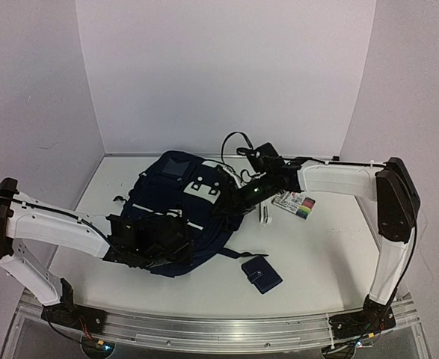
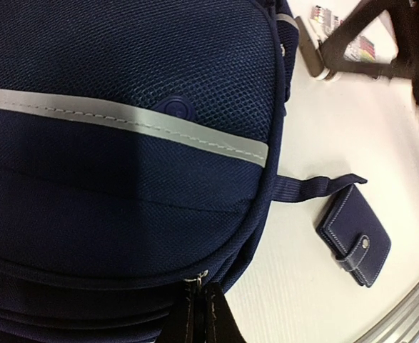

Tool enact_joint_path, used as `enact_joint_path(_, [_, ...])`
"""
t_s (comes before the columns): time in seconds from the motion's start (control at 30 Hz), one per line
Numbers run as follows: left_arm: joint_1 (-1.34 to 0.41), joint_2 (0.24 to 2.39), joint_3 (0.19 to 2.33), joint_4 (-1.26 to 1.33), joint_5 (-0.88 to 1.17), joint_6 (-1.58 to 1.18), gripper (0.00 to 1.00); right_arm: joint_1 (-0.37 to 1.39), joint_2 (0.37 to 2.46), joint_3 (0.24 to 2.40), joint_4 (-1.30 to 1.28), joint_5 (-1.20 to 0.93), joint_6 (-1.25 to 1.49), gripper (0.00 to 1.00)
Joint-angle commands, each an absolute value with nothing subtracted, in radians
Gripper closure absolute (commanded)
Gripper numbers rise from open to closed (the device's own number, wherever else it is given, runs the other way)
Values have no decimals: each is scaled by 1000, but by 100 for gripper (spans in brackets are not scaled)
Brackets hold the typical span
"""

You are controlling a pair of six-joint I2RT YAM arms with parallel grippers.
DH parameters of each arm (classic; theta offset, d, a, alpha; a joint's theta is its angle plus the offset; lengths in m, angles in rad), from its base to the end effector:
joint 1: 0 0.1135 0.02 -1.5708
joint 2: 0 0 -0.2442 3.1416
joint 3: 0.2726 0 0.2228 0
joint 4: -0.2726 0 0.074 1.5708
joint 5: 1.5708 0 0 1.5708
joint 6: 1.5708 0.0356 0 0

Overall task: Pack the student bag
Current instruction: Unzip the student bag at the center of the board.

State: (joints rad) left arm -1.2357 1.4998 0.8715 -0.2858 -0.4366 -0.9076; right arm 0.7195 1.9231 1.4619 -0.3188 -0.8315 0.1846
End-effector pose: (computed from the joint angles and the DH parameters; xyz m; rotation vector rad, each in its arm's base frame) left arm 0.1051 -0.2561 0.1953 0.2145 2.4136 -0.4662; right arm 0.2781 0.2786 0.2320 -1.0695 2.2159 1.4022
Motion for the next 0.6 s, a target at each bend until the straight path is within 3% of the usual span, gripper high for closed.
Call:
enact_joint_path(0.0, [-1232,1493,928,-170,-388,-854,100,761,1951,1429,-306,-902,245,31])
enact_joint_path(0.4, [-1229,1512,941,-137,-360,-819,100,784,2049,1501,-276,-872,323,37])
enact_joint_path(0.5, [-1229,1512,944,-148,-362,-819,100,780,2056,1507,-277,-858,326,53])
enact_joint_path(0.57, [-1228,1508,944,-166,-368,-825,100,773,2052,1510,-278,-842,323,70])
